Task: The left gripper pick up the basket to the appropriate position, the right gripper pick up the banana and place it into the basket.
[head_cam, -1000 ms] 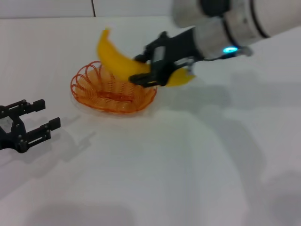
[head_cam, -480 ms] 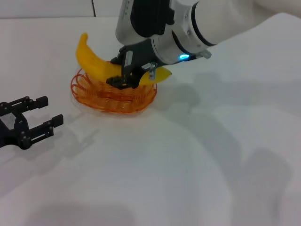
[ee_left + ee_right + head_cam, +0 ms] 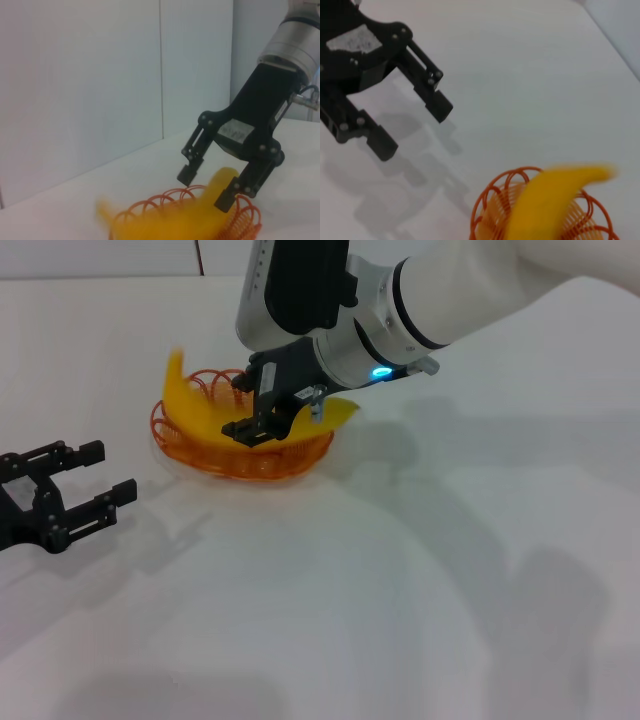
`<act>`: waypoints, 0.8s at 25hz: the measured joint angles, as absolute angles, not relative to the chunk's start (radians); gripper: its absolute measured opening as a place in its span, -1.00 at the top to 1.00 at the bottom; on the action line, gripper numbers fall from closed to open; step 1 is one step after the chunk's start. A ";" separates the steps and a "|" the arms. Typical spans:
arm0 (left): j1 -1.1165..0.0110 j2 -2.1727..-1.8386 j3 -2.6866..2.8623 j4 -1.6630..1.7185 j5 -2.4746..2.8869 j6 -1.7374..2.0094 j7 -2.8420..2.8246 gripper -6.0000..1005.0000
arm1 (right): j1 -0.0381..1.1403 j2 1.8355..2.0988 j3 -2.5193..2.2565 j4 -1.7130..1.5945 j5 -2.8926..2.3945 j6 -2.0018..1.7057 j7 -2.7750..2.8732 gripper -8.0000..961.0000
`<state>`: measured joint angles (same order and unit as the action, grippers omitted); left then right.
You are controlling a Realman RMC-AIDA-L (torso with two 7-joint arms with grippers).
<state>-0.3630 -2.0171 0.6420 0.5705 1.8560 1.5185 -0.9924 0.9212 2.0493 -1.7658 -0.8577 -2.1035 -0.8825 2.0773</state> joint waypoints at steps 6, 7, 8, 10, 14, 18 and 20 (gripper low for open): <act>-0.352 -2.017 0.642 0.571 1.856 1.519 -0.992 -0.27 | 0.886 2.043 -1.746 -0.933 -2.085 -0.954 2.070 -0.30; -0.349 -2.017 0.642 0.571 1.856 1.519 -0.992 -0.27 | 0.869 2.041 -1.728 -0.960 -2.083 -0.987 2.060 -0.40; -0.348 -2.017 0.641 0.571 1.856 1.519 -0.992 -0.27 | 0.845 2.040 -1.697 -0.994 -2.080 -1.025 2.042 -0.49; -0.346 -2.017 0.641 0.571 1.856 1.519 -0.992 -0.27 | 0.787 2.040 -1.610 -1.058 -2.069 -1.099 1.987 -0.58; -0.344 -2.017 0.640 0.571 1.856 1.519 -0.992 -0.27 | 0.694 2.039 -1.431 -1.101 -1.993 -1.211 1.848 -0.76; -0.343 -2.017 0.640 0.571 1.852 1.519 -0.992 -0.27 | 0.643 2.038 -1.281 -1.062 -1.971 -1.278 1.747 -0.85; -0.343 -2.017 0.640 0.571 1.849 1.519 -0.992 -0.27 | 0.629 2.039 -1.223 -1.010 -1.956 -1.295 1.693 -0.85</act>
<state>-0.3427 -2.0171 0.6396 0.5706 1.8495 1.5186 -0.9924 0.6294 2.0389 -1.2233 -1.0102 -1.9557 -1.2951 1.6929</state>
